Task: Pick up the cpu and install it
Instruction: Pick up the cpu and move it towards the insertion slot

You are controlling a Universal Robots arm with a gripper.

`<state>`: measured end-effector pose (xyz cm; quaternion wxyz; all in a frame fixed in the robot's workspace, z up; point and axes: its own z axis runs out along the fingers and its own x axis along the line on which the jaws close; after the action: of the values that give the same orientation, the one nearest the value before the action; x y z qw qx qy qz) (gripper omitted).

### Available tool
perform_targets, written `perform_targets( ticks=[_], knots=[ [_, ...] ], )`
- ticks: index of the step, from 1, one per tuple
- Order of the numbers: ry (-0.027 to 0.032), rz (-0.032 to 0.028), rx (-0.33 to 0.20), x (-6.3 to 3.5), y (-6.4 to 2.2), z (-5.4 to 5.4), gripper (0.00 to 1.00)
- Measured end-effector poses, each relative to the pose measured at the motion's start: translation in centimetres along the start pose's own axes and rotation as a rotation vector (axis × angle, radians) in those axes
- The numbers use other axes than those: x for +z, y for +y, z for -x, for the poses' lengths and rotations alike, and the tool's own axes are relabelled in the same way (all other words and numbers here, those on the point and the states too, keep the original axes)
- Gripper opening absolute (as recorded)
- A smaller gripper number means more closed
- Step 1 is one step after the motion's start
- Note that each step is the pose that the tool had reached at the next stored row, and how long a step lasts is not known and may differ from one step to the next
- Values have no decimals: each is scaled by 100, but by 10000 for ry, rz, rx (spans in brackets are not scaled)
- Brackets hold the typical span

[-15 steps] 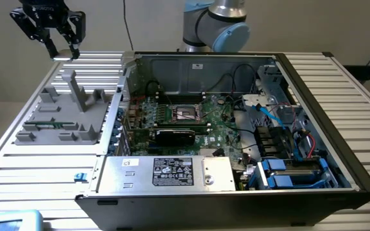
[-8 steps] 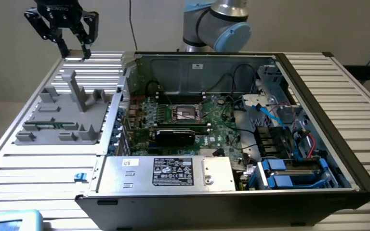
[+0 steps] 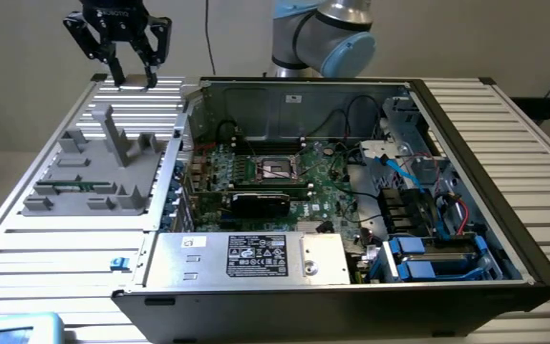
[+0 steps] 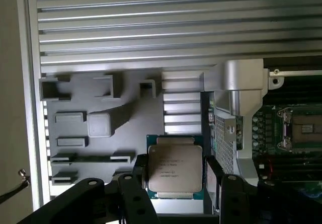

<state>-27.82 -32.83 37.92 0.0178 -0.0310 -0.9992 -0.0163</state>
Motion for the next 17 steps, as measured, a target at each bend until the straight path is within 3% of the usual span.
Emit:
perform_targets(
  ticks=[17],
  knots=[
    [0, 0, 0, -24, 43, 694, 55]
  ],
)
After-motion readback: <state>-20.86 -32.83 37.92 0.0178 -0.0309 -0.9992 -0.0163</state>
